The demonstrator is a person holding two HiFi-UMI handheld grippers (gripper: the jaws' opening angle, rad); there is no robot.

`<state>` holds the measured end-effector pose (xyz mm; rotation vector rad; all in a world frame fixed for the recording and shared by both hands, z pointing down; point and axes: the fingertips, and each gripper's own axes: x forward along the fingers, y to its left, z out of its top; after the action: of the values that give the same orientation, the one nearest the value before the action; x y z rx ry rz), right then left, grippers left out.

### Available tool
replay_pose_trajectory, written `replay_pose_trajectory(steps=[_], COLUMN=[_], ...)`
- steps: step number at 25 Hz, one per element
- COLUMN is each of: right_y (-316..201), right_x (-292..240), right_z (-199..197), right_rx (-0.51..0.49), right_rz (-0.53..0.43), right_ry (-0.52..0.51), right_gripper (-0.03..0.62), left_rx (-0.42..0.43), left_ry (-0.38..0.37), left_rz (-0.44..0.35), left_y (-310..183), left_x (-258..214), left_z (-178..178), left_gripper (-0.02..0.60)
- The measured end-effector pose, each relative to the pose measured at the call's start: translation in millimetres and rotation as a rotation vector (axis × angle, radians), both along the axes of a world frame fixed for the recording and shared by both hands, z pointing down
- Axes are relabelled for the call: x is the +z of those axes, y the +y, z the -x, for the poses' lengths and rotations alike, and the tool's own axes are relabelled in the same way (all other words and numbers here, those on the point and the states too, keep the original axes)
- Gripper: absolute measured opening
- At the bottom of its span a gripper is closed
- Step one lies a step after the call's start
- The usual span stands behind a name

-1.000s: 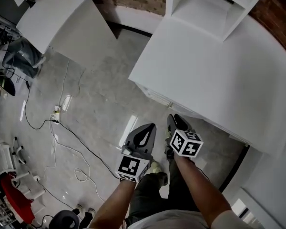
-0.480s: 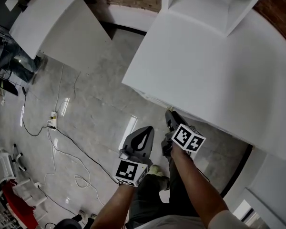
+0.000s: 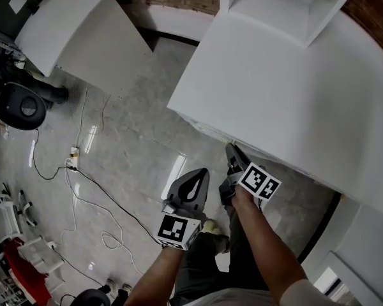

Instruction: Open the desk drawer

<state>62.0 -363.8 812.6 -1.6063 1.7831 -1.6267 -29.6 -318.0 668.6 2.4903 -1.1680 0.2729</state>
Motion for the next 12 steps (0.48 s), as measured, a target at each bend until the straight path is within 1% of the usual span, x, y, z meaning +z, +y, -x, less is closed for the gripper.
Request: replay_pose_trajectory(steps=[4, 12], right_y=[11.7, 57.8], right_x=[-0.7, -0.9], right_z=[7.8, 37.6], right_rx=[-0.006, -0.031], right_rz=[0.006, 0.038], right_ry=[0.005, 0.005], right_gripper=[0.081, 0.081], left_rx=[-0.007, -0.027], left_ry=[0.000, 0.009], left_rz=[-0.001, 0.017], left_y=[11.6, 51.2], left_x=[-2.8, -16.5], left_z=[6.3, 27.2], left_gripper=[0.012, 0.012])
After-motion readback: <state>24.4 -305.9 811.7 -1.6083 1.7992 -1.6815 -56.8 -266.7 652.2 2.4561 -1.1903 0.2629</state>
